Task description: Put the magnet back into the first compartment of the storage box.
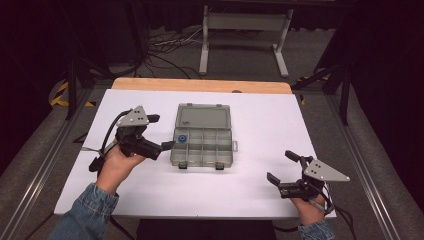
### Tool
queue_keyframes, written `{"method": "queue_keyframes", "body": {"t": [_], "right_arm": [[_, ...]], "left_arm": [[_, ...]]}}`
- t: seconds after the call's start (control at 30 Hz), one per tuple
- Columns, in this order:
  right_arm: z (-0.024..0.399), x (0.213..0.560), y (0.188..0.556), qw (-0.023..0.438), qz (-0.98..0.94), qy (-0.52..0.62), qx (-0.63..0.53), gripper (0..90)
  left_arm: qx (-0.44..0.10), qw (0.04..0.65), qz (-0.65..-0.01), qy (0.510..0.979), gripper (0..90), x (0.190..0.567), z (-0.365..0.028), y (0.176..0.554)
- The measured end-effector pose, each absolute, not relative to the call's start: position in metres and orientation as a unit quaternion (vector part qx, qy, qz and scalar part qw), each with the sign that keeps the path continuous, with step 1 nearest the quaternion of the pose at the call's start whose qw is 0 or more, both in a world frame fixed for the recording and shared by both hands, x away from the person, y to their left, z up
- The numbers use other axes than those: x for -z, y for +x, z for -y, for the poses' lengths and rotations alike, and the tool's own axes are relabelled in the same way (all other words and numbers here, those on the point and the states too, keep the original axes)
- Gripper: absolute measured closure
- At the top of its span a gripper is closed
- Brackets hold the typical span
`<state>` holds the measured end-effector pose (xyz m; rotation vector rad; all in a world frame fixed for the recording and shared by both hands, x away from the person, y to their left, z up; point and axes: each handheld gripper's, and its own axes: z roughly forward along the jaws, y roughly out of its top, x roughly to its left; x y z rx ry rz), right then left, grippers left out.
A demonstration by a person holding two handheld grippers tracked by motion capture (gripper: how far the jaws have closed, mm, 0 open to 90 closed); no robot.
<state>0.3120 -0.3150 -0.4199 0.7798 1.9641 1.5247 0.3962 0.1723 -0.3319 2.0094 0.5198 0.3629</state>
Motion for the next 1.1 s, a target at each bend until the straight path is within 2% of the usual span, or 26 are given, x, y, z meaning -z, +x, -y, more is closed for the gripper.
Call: {"method": "queue_keyframes", "body": {"t": [0.57, 1.1], "right_arm": [[0.315, 0.419, 0.311, 0.267, -0.725, 0.284, -0.568, 2.3], [0.315, 0.417, 0.308, 0.275, -0.719, 0.270, -0.578, 1.6]], "left_arm": [[-0.175, 0.609, -0.216, 0.743, 2.2, 0.371, -0.218, 0.350], [-0.206, 0.653, -0.211, 0.697, 3.1, 0.431, -0.247, 0.326]]}}
